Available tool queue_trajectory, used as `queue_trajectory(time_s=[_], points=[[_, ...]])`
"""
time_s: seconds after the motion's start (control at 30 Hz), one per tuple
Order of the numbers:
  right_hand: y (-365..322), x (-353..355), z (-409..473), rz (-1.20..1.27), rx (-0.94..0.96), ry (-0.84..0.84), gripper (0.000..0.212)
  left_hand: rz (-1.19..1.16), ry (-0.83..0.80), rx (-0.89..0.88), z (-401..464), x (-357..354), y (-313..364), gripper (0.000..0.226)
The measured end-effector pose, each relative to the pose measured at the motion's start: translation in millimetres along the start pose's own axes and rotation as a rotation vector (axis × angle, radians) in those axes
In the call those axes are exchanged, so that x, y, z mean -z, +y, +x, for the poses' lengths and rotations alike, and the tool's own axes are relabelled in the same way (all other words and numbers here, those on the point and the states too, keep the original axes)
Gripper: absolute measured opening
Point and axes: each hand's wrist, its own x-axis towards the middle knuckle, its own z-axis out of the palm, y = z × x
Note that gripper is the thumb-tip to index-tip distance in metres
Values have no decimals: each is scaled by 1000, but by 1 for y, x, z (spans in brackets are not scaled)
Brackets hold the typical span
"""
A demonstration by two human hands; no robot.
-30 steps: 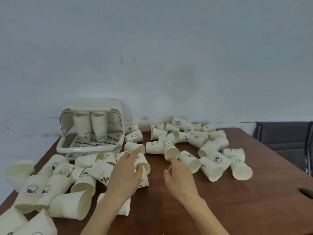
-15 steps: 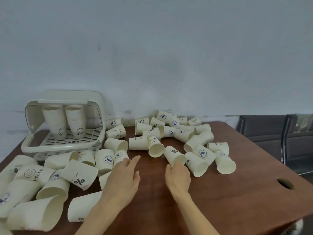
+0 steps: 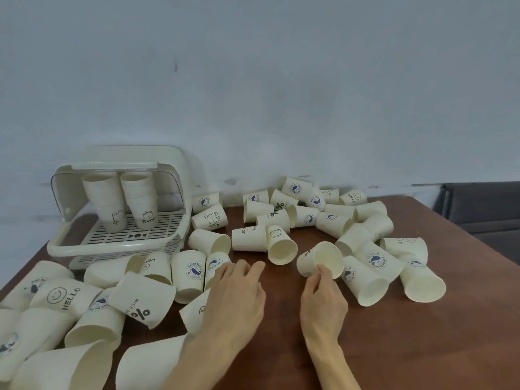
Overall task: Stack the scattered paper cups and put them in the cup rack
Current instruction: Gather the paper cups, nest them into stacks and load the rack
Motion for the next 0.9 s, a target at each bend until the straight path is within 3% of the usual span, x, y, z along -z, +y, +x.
queue_trajectory(time_s=[0.17, 0.27, 0.53, 0.9], points=[[5, -4, 3, 74, 142, 150, 13, 15, -6, -63, 31, -13, 0, 36], [6, -5, 3, 86, 209, 217, 22, 175, -99, -118, 62, -28, -1, 36], [7, -9, 2, 83, 252, 222, 24, 518, -316, -212, 101, -55, -1, 34], [5, -5, 1, 123, 257, 219, 22, 328, -94, -118, 93, -30, 8, 19]])
